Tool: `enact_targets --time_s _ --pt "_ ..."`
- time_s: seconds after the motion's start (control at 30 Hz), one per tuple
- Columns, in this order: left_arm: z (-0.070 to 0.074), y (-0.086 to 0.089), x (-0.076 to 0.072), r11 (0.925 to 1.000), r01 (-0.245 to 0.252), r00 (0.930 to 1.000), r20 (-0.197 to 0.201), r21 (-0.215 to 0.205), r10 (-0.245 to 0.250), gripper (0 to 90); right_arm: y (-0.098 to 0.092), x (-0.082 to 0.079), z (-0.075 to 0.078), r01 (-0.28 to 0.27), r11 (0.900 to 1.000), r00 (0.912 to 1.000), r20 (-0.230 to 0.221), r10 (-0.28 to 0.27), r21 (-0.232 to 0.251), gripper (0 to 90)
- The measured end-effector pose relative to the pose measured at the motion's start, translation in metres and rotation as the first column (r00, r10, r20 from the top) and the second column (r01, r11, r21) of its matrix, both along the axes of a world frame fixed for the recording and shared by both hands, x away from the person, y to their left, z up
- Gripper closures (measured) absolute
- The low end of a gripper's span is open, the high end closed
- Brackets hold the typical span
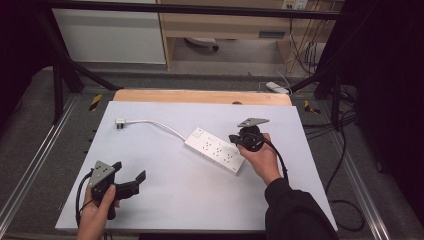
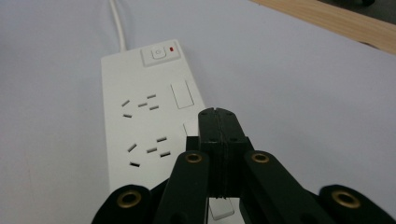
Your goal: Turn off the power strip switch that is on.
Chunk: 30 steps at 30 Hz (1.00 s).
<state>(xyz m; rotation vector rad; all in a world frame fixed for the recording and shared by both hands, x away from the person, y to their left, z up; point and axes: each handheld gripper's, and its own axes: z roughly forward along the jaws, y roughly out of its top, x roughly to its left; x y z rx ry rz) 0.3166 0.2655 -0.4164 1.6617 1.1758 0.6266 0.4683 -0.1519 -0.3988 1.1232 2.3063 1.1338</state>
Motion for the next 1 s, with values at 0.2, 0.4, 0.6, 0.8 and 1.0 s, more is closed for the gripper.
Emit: enact_targets --time_s 0.2,0.4,0.6,0.8,1.0 --pt "0.000 0.001 0.000 1.0000 0.001 1.0000 0.002 0.002 -0.001 6.1 -0.003 0.001 -0.005 0.004 0.999 0.9990 -0.044 -0.006 -0.034 90.0" --pt "0.000 0.001 0.000 1.0000 0.001 1.0000 0.002 0.004 -0.001 6.2 -0.007 -0.001 -0.010 0.005 0.999 0.9973 -0.073 -0.009 -0.054 90.0" --pt "0.000 0.001 0.000 1.0000 0.001 1.0000 0.000 0.005 -0.001 6.1 -0.010 -0.002 -0.014 0.010 0.999 0.9953 -0.096 -0.015 -0.053 90.0" --pt "0.000 0.000 0.000 1.0000 0.001 1.0000 -0.001 0.001 -0.001 6.1 -0.012 -0.004 -0.017 0.013 0.998 0.9945 -0.103 -0.019 -0.055 90.0" --pt "0.000 0.000 0.000 1.0000 -0.002 1.0000 0.001 -0.001 0.002 6.2 -0.012 -0.005 -0.021 0.012 0.998 0.9944 -0.105 -0.017 -0.054 90.0"
